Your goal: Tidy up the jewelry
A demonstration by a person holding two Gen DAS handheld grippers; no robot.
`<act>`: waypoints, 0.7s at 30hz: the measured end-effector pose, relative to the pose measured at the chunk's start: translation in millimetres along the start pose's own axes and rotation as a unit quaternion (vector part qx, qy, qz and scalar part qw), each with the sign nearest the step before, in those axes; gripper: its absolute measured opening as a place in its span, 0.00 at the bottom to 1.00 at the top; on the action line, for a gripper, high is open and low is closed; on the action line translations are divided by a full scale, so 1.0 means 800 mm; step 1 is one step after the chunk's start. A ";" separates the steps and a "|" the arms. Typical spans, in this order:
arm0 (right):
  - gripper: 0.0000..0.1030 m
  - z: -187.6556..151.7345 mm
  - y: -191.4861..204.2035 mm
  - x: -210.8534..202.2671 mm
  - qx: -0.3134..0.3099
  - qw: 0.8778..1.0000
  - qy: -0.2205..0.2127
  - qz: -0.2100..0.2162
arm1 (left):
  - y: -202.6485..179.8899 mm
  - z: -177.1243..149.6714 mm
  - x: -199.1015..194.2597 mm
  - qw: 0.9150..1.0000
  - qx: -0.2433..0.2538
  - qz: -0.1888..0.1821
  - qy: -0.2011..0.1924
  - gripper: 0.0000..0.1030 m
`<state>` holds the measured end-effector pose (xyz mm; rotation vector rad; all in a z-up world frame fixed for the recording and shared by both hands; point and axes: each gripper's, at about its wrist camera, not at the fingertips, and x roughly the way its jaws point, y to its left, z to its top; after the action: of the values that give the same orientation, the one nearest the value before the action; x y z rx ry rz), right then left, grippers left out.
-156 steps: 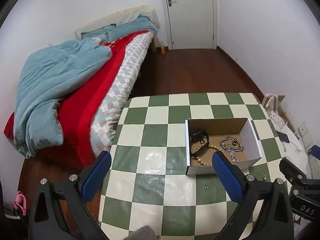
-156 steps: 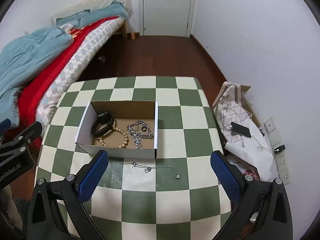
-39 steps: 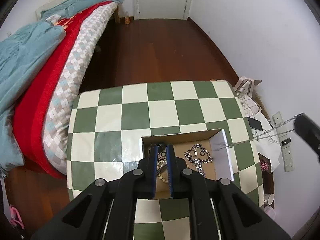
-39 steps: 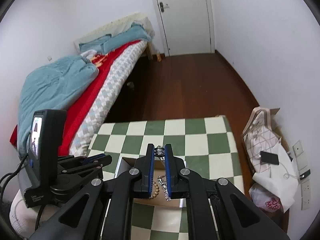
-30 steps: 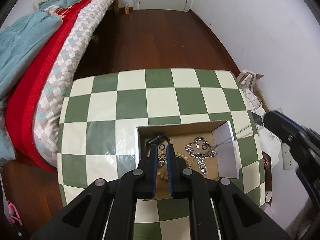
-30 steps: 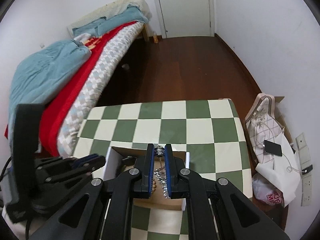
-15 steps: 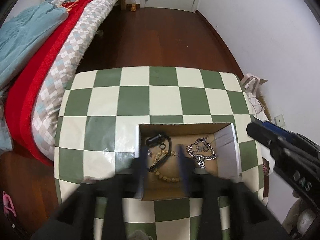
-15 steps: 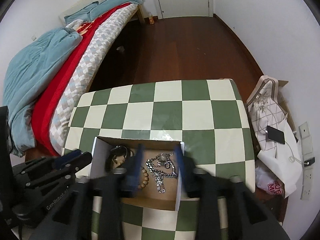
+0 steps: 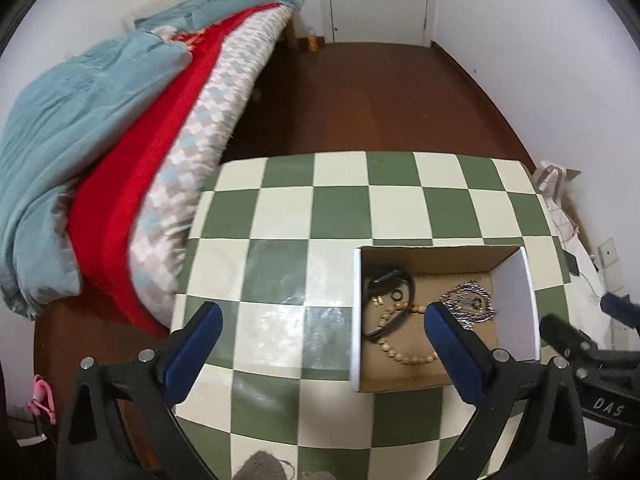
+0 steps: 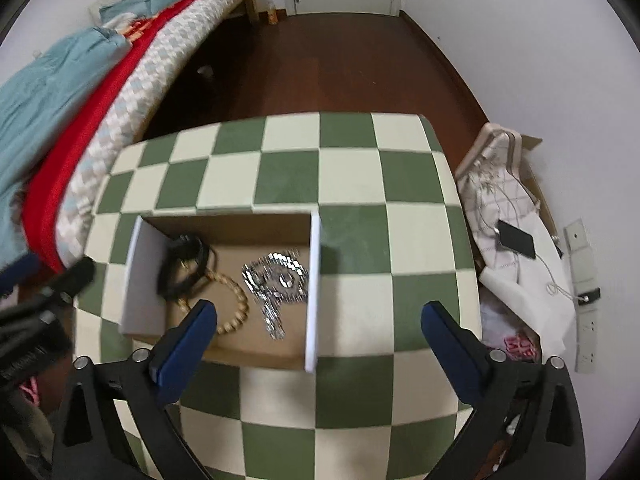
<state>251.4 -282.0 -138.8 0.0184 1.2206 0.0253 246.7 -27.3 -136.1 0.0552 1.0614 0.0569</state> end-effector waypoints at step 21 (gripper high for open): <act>1.00 -0.086 -0.001 -0.116 0.017 0.995 -0.087 -0.041 | 0.010 -0.072 -0.118 0.997 -0.016 0.016 -0.079 1.00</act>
<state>155.3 -285.2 -75.2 0.0005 1.0475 -0.0667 150.2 -25.0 -81.4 0.0465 0.9006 0.0961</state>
